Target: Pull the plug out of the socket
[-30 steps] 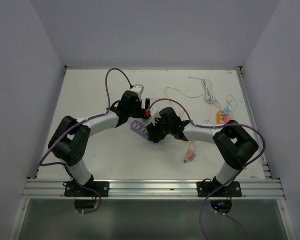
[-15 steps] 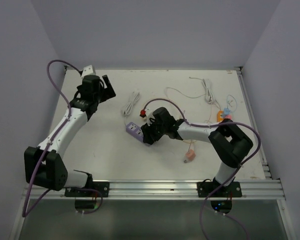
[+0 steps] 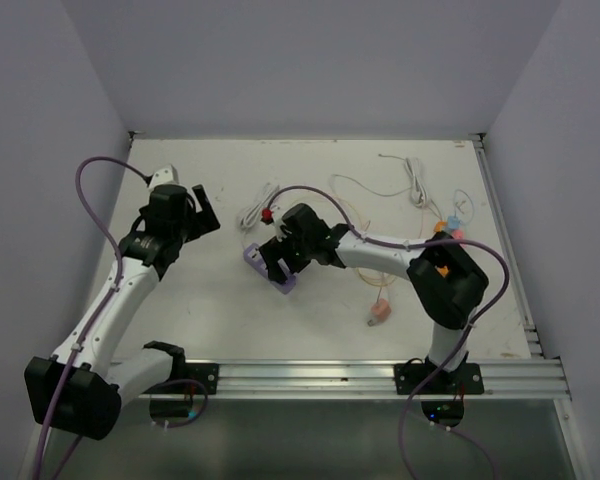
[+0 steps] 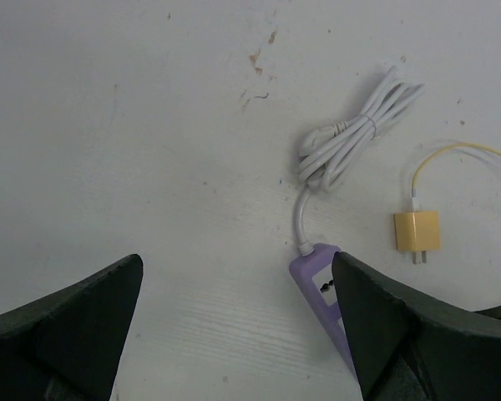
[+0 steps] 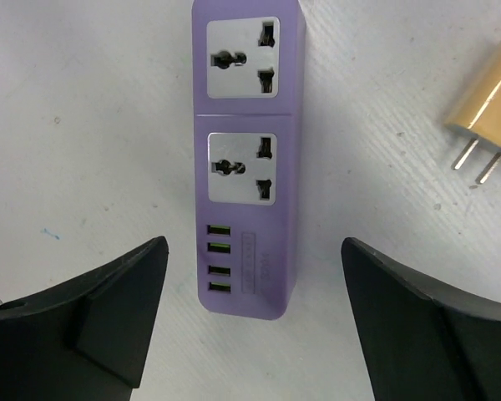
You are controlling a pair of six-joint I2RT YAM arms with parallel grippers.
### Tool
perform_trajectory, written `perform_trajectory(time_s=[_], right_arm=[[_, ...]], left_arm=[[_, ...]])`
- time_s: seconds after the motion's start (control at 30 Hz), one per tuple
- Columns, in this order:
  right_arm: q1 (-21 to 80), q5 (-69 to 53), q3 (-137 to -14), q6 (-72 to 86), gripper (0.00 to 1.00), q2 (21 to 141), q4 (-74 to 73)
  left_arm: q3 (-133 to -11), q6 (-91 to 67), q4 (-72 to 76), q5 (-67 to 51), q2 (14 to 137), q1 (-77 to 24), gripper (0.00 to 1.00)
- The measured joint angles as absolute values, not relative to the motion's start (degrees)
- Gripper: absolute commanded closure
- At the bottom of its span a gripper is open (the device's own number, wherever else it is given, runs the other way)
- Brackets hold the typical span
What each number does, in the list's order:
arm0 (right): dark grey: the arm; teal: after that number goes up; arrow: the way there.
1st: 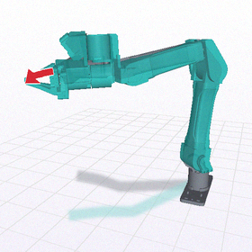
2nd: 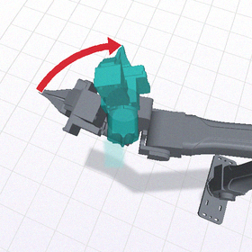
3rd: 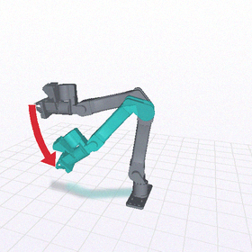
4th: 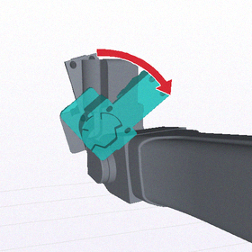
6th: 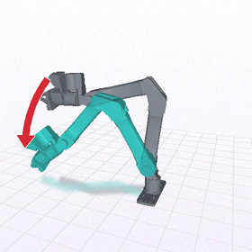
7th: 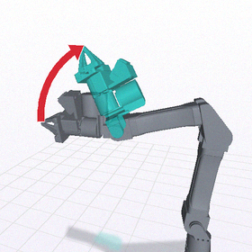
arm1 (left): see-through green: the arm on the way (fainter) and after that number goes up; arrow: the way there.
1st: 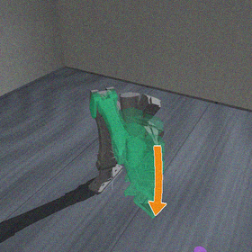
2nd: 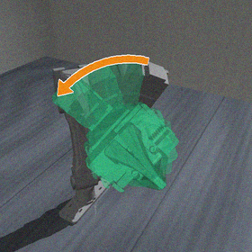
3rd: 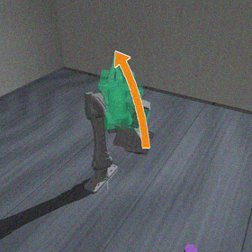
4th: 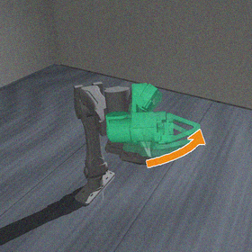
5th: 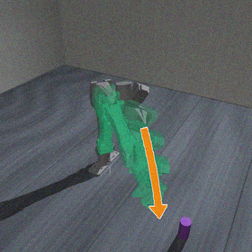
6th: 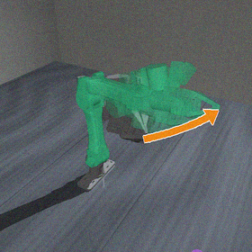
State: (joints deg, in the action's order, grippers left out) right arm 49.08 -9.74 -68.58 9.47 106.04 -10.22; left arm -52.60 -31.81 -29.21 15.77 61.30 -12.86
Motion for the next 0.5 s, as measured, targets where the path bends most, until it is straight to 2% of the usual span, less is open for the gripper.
perform_trajectory(time_s=[0.2,0.5], right_arm=[[49.1,-5.3,-72.0,9.1,0.01,100.0,-19.8],[49.2,13.9,-72.3,12.6,0.01,78.5,-39.0]], left_arm=[[-52.6,-30.3,-32.7,14.1,59.4,-12.9,0.00],[-53.9,-27.3,-35.6,11.6,53.1,-12.9,0.00]])
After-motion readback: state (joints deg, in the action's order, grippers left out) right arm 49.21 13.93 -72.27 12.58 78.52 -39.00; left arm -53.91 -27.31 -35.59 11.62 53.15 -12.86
